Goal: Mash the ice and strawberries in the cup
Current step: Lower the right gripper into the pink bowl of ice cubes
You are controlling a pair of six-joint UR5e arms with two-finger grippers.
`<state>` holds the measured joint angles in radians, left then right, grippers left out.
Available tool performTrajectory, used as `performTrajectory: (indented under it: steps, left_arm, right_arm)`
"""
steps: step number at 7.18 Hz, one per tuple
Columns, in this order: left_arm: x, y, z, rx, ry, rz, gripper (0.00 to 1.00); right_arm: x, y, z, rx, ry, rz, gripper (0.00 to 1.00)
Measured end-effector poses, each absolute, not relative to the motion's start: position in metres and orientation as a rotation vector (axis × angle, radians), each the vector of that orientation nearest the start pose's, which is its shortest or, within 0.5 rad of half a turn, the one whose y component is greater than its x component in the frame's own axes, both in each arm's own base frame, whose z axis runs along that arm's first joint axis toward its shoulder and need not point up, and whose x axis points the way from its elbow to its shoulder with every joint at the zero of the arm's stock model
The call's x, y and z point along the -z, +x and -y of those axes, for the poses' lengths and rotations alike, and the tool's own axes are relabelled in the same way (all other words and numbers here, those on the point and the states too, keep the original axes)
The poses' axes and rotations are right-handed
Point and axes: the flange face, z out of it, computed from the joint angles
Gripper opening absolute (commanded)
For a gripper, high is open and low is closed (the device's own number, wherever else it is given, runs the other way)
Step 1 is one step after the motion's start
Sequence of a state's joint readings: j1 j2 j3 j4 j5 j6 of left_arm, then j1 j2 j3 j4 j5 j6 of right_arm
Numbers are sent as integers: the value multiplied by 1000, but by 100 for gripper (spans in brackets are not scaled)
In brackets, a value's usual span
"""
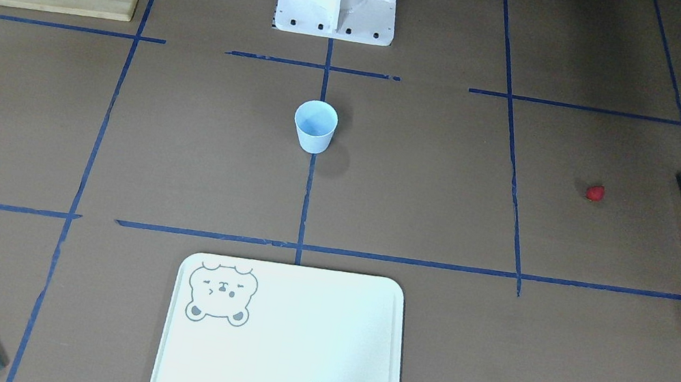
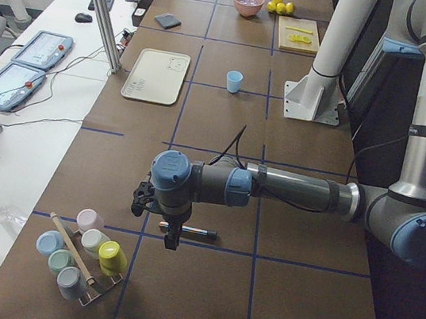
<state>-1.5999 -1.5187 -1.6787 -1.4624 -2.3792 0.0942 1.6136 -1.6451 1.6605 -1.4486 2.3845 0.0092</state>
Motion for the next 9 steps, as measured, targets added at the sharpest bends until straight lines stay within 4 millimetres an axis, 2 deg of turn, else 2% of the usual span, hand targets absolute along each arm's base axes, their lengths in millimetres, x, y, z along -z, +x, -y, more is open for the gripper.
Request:
performTrajectory:
  steps: [1, 5, 6, 9]
  left_arm:
    - [-639, -75, 463, -41, 1, -810, 100]
    - [-637, -75, 464, -43, 5, -810, 100]
    - [-636, -75, 464, -44, 6, -809, 100]
    - [-634, -74, 465, -46, 11, -811, 100]
  right_arm:
    - [-626, 71, 466, 15, 142, 812, 98]
    - [-605, 30, 449, 94, 132, 809, 71]
    - [-605, 17, 447, 116, 118, 811, 64]
    - [-607, -27, 445, 125, 45, 795, 54]
